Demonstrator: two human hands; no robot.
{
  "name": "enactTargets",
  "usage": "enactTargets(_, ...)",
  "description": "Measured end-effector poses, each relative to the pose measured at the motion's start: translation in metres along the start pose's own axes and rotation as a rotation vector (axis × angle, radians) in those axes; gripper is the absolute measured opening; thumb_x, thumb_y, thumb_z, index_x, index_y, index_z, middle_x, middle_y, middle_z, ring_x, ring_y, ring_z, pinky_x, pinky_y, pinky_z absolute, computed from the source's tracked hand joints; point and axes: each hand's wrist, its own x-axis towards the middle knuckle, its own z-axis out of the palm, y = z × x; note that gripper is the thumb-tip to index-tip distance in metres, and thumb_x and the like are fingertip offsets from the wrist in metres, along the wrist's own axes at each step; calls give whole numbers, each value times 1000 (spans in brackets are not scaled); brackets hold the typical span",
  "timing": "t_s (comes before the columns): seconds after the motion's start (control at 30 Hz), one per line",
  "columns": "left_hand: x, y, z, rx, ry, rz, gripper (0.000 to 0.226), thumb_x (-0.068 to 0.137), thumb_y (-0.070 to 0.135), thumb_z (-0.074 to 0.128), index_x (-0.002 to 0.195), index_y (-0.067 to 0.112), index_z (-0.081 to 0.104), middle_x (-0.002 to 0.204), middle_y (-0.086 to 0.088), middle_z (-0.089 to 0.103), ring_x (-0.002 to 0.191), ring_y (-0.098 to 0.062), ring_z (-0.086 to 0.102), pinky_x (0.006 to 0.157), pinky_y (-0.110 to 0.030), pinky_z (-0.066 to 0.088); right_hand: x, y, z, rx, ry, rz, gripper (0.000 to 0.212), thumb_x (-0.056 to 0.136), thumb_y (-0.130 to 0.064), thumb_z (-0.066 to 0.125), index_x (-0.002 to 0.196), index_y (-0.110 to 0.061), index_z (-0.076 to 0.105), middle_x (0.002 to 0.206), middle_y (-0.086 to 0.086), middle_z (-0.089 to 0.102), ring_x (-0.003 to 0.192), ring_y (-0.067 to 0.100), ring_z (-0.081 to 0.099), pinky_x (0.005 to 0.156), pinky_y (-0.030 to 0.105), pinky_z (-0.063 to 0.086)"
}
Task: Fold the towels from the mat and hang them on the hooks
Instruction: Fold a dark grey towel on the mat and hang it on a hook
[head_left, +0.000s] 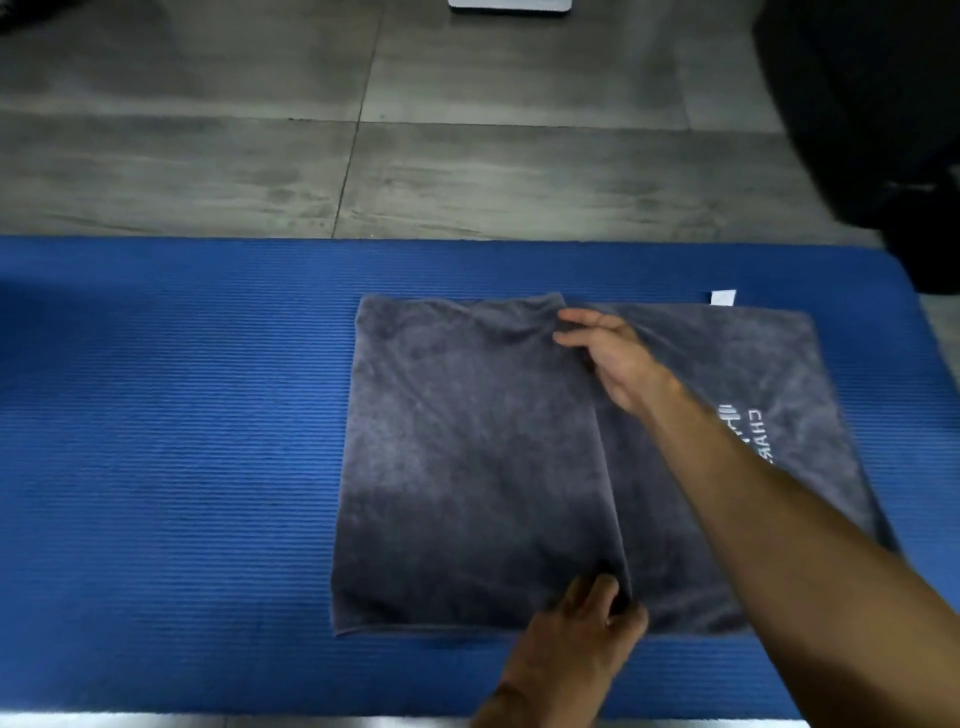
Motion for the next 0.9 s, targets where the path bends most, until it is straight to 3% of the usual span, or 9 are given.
enactTargets(0.13, 5, 11, 6, -52, 69, 72, 29, 68, 19, 42, 87, 31, 60, 89, 9, 58, 71, -9, 59, 35, -20, 39, -6, 12, -27, 208, 141, -56, 44, 82, 3, 65, 120, -18, 66, 117, 2, 67, 104, 15, 65, 75, 22, 54)
enactTargets(0.2, 8, 18, 10, -49, 70, 87, 38, 70, 25, 47, 106, 34, 55, 95, 11, 56, 76, -8, 59, 40, -22, 45, -6, 26, -44, 182, 187, -42, 47, 79, 3, 67, 117, -25, 66, 123, 2, 64, 107, 15, 64, 77, 24, 55)
enactTargets(0.3, 4, 9, 13, -94, 214, 14, 43, 84, 38, 50, 126, 31, 48, 107, 10, 62, 88, -11, 63, 62, -26, 54, -6, 44, -55, -111, 232, -80, 53, 68, -7, 73, 116, -30, 65, 134, -1, 56, 116, 17, 58, 97, 35, 51)
enactTargets(0.4, -18, -32, 13, -78, 440, -179, 29, 91, 30, 47, 116, 25, 60, 103, 2, 67, 89, -20, 60, 81, -34, 46, -21, 53, -43, -550, 319, -275, 56, 76, -5, 68, 130, -15, 57, 140, 6, 47, 124, 25, 50, 110, 36, 38)
enactTargets(0.5, -57, -88, 1, -21, 440, -518, 23, 89, 27, 43, 100, 23, 62, 92, -5, 62, 76, -31, 56, 70, -40, 46, -45, 60, -10, -853, 380, -515, 49, 76, -7, 63, 125, -13, 59, 131, 10, 55, 115, 35, 51, 102, 45, 42)
enactTargets(0.57, -86, -116, -6, -33, 377, -699, 20, 88, 30, 40, 95, 23, 57, 91, -9, 59, 75, -33, 52, 66, -44, 50, -53, 61, 22, -907, 272, -559, 43, 79, -9, 62, 122, -14, 60, 124, 8, 59, 114, 33, 52, 100, 46, 42)
enactTargets(0.73, -126, -136, -6, -185, 402, -794, 17, 85, 35, 59, 97, 27, 51, 95, -1, 54, 83, -24, 54, 75, -40, 51, -54, 57, 110, -931, -67, -470, 33, 90, -18, 57, 122, -22, 56, 115, -3, 66, 106, 19, 61, 90, 31, 49)
enactTargets(0.83, -122, -139, -12, -345, 496, -904, 38, 78, 14, 76, 109, 16, 55, 103, 4, 51, 94, -20, 56, 88, -29, 44, -45, 49, 156, -1079, -15, -426, 19, 93, -26, 55, 109, -18, 59, 104, -1, 69, 97, 19, 65, 75, 30, 51)
enactTargets(0.9, -117, -139, -13, -408, 511, -925, 42, 76, 7, 77, 111, 12, 55, 97, 7, 51, 89, -17, 56, 85, -15, 38, -37, 43, 184, -1127, 17, -440, 16, 94, -30, 55, 95, -15, 62, 95, 1, 69, 91, 21, 67, 65, 28, 46)
